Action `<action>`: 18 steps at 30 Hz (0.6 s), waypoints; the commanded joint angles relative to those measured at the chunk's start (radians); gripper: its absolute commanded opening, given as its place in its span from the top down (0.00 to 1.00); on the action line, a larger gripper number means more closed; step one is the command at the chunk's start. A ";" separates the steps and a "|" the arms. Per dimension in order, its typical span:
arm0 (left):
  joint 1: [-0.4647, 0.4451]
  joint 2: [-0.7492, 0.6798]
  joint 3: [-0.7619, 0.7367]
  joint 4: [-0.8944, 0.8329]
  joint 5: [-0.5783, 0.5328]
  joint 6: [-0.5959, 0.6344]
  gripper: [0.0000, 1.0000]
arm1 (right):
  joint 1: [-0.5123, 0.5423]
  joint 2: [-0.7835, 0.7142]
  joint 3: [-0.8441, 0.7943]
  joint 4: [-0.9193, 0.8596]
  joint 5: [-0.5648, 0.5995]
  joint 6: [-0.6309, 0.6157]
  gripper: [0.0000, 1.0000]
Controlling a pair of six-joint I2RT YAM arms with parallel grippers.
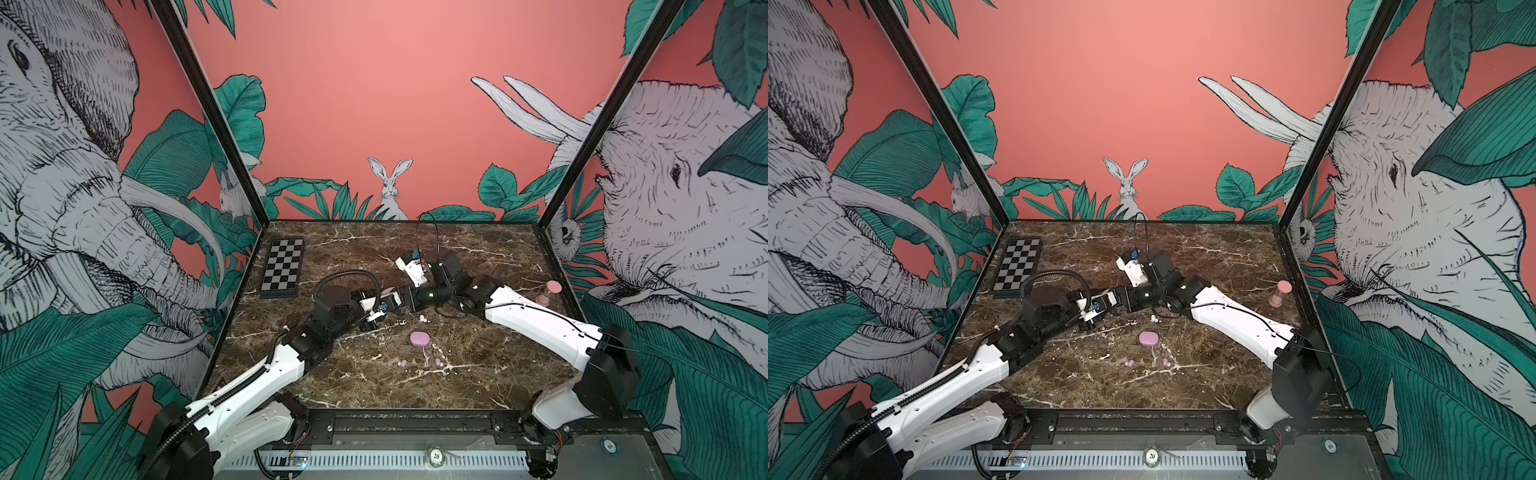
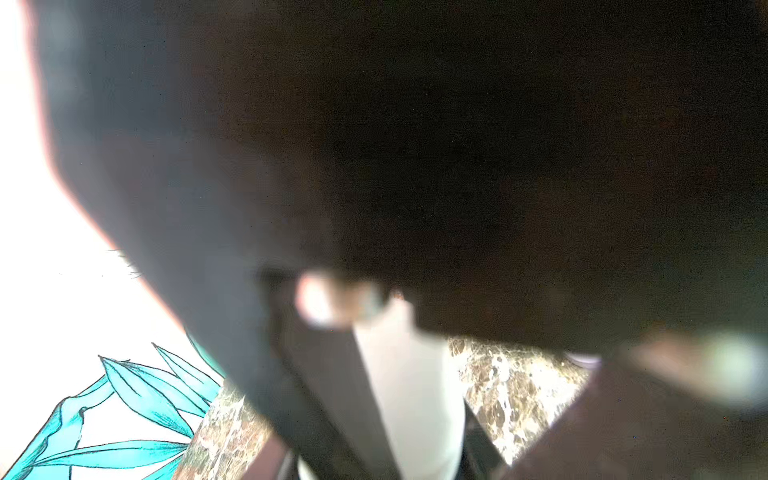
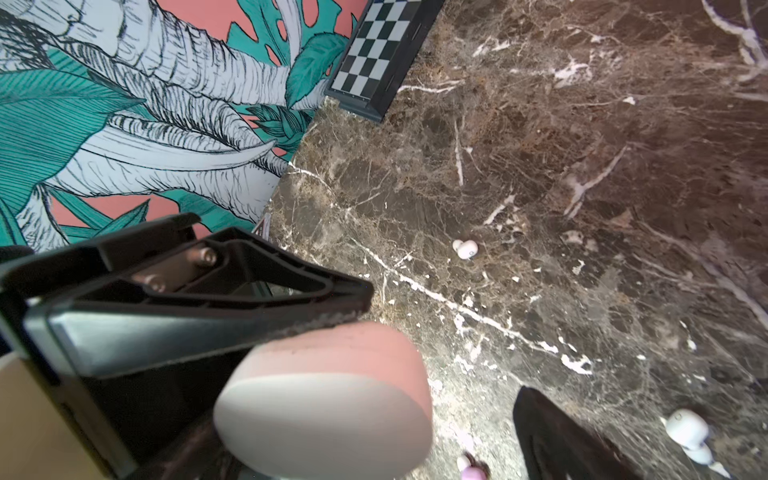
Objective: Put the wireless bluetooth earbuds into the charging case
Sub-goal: 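Open the right gripper and release the case to the left gripper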
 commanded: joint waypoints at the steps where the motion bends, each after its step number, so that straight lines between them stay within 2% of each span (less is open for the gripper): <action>1: 0.005 -0.018 0.036 -0.148 -0.018 -0.060 1.00 | 0.009 -0.102 0.006 0.024 -0.037 -0.040 0.02; 6: 0.004 -0.065 0.098 -0.364 0.101 -0.213 1.00 | -0.003 -0.200 -0.027 0.030 -0.027 -0.075 0.02; 12: 0.005 -0.128 0.064 -0.415 0.187 -0.413 1.00 | -0.006 -0.312 -0.087 0.058 -0.031 -0.152 0.02; 16: 0.004 -0.140 0.108 -0.495 0.269 -0.492 1.00 | -0.003 -0.355 -0.141 0.055 -0.140 -0.232 0.02; 18: 0.004 -0.142 0.116 -0.504 0.313 -0.516 1.00 | 0.002 -0.375 -0.164 0.047 -0.159 -0.259 0.02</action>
